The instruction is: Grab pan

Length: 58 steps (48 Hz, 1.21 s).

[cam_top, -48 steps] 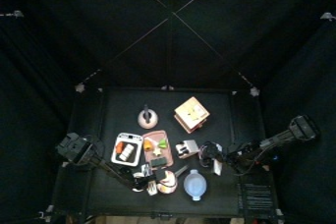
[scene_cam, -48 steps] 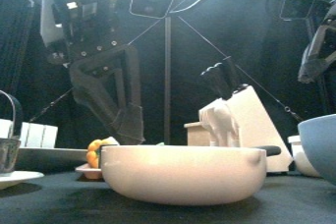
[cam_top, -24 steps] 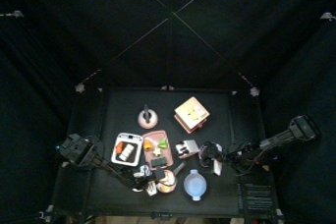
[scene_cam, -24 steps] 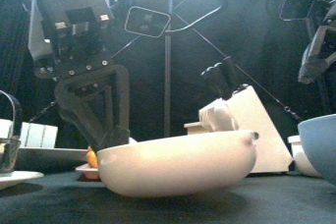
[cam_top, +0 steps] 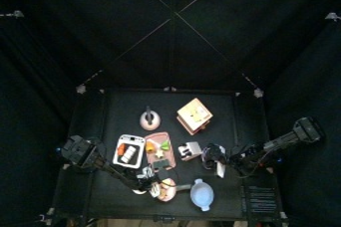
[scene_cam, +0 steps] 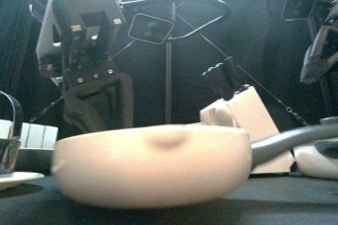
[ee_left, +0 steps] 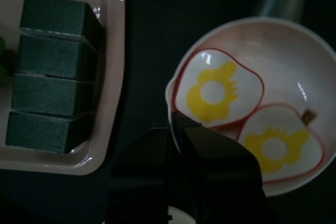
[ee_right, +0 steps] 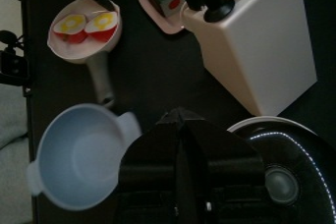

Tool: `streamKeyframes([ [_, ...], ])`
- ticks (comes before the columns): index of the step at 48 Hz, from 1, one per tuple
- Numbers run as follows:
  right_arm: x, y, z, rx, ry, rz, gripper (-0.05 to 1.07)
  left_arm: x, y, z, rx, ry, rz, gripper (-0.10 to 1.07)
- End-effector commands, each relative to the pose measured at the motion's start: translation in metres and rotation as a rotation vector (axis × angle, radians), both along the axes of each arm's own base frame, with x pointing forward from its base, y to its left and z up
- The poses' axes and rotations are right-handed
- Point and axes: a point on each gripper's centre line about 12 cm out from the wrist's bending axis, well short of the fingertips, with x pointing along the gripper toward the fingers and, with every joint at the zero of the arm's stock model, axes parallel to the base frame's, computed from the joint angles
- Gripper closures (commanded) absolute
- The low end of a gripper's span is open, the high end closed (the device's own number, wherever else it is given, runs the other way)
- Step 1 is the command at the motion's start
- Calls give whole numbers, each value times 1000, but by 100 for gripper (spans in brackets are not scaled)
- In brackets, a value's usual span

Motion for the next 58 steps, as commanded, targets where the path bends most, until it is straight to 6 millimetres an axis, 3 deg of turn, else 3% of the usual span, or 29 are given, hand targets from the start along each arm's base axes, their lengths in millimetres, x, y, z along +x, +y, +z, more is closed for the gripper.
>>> streamKeyframes([
  [1,2,0,4,12,-14,-3,59,4,-1,8,-10,-20,3,58],
  [9,2,0,3,5,-10,-2,59,7,4,15,-14,-34,17,65],
  [26,1,-3,1,8,-4,-14,59,13,7,28,-20,-61,32,66],
  [40,1,-3,1,8,-5,-14,59,12,11,52,-16,-91,59,66],
  [58,1,-3,1,8,-4,-14,59,7,18,62,-1,-92,82,66],
])
